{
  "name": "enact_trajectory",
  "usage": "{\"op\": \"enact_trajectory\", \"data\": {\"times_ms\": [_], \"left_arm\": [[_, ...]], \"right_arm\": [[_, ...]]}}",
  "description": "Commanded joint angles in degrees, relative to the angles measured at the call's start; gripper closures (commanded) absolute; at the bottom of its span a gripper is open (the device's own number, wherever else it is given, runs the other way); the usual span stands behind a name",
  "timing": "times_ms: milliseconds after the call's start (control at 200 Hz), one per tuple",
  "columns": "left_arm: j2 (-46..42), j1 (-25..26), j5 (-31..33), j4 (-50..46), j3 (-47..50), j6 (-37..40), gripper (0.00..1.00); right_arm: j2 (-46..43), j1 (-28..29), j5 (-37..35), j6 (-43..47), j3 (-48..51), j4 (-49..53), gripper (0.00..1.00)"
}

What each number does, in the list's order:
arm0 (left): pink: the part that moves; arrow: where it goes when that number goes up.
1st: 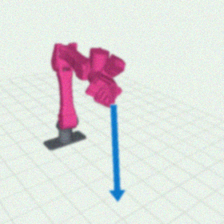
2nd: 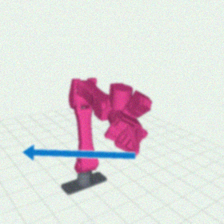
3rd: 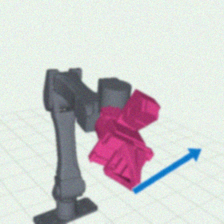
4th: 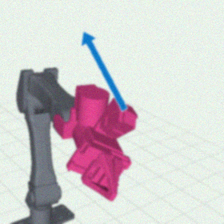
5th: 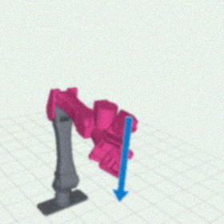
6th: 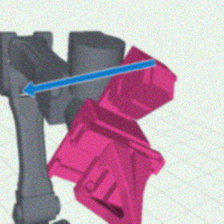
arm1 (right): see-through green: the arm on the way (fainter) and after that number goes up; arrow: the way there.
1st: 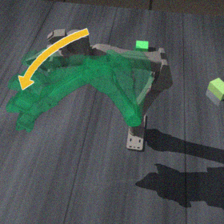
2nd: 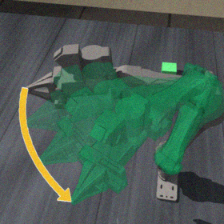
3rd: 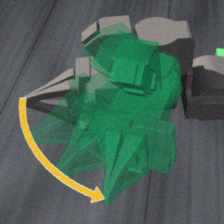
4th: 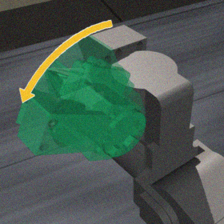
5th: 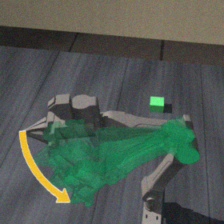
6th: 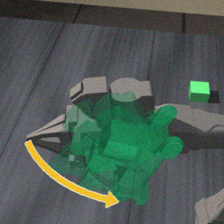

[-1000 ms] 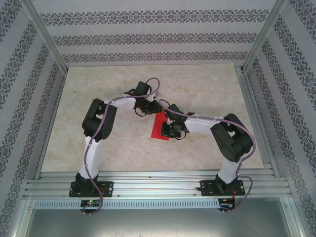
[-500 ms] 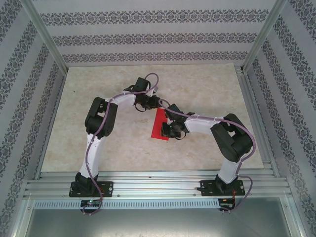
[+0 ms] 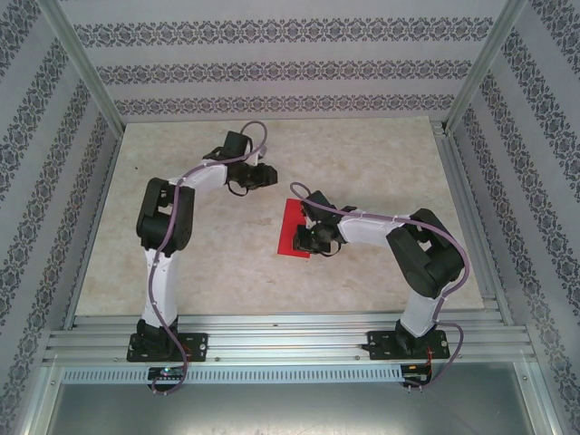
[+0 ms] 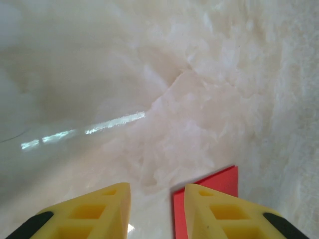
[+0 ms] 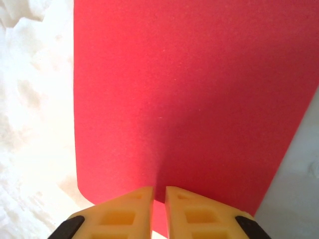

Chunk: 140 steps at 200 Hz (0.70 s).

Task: Fold a paper plane with a square sheet of paper (fold left side to right side)
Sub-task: First fold in half a square sheet of paper at the center of the table, then hold the square sheet of paper at the center of the table.

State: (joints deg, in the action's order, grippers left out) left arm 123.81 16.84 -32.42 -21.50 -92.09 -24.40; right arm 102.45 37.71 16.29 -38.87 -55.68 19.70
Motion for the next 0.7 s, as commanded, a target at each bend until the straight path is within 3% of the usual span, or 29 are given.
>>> {"op": "enact_trajectory", "data": {"times_ms": [0,160,320,505,694], "left_arm": [[-10.01,-1.87,0.60,1.82,5.88,1.95,0.64],[-18.56,-2.23,-0.92,4.97,16.12,0.78,0.65],[-23.87,-1.61,-4.05,11.68,26.79,-3.36,0.65],[-23.30,2.04,-5.50,19.18,33.49,-8.11,0.67],[-20.58,5.23,-4.88,22.41,34.68,-10.70,0.68]], "right_arm": [[-2.60,0.73,-1.15,1.31,-1.94,5.25,0.83],[-5.78,-0.30,-2.39,2.99,-6.59,9.21,0.81],[-4.10,-3.83,0.94,3.09,-9.02,5.02,0.82],[4.54,-7.21,4.45,2.93,-15.81,-0.04,0.90],[12.97,-7.92,5.74,2.88,-24.82,0.38,0.92]]}}
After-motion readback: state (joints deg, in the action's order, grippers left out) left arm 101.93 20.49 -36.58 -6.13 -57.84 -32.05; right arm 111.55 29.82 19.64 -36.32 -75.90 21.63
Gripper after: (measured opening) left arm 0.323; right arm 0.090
